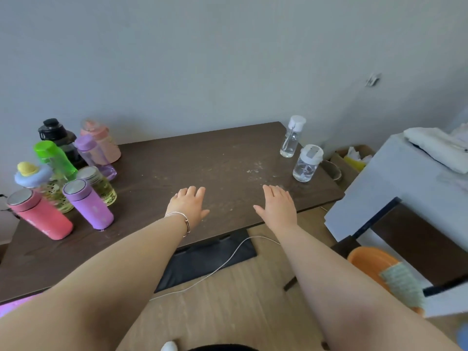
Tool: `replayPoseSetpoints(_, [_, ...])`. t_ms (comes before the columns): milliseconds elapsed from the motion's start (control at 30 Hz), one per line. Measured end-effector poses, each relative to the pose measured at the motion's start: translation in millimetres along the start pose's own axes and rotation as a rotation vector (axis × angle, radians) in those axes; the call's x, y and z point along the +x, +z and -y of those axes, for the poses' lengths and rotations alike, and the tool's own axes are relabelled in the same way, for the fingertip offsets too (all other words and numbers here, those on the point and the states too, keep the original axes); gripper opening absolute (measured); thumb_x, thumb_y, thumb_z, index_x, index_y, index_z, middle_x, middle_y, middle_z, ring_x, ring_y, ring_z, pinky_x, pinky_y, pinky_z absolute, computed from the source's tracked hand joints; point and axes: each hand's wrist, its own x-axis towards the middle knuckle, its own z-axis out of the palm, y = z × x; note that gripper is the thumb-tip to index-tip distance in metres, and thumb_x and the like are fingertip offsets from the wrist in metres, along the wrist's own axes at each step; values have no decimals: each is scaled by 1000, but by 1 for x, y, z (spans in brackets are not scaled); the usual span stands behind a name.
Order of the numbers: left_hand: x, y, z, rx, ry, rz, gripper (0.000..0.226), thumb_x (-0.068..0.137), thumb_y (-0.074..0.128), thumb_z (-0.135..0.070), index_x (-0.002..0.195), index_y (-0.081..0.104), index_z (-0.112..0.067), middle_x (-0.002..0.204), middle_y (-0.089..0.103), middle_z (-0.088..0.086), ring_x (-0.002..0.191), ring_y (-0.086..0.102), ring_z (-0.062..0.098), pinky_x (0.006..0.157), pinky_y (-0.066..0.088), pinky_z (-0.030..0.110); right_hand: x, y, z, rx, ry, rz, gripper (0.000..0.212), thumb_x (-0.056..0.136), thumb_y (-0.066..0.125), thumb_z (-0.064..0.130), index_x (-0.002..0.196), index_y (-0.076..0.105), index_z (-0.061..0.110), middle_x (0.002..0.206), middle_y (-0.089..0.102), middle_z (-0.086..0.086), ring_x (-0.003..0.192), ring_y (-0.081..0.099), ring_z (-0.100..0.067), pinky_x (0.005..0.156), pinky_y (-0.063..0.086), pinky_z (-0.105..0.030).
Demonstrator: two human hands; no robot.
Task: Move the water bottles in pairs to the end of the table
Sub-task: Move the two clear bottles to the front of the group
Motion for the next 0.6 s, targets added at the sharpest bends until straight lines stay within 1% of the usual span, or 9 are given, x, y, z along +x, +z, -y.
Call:
replayPoseSetpoints(100, [22,-7,-26,11,39,-8,65,102,54,-50,153,30,-18,152,43,6,143,41,31,114,43,41,4,-6,-30,41,73,-15,70,95,57,51,151,35,16,154,43,-6,146,33,-25,121,25,-43])
replayPoseSetpoints(267, [67,-11,-61,14,110,8,68,102,52,-51,156,27,-18,154,40,6,144,40,32,114,43,42,21,-10,-67,217,280,-64,68,94,59,50,150,37,17,152,45,-5,140,41,-24,114,38,-37])
replayPoseSetpoints(333, [88,-11,-75,1,138,18,68,102,52,-51,156,26,-18,154,40,6,145,39,32,114,43,42,30,-11,-79,247,340,-58,71,93,60,52,151,36,19,154,42,-4,142,39,-23,113,38,-37])
replayPoseSetpoints(433, [121,-11,-94,-20,187,24,68,103,52,-51,157,27,-18,155,40,6,143,41,33,113,44,42,47,-12,-95,263,413,-78,72,91,63,53,149,38,20,154,43,-3,140,42,-23,110,40,-37])
replayPoseSetpoints(600, [180,-16,-113,-45,278,45,64,103,51,-49,155,29,-18,155,40,6,143,40,33,112,43,43,84,-18,-117,273,539,-128,73,90,63,54,149,37,21,155,42,-3,141,40,-23,111,39,-37])
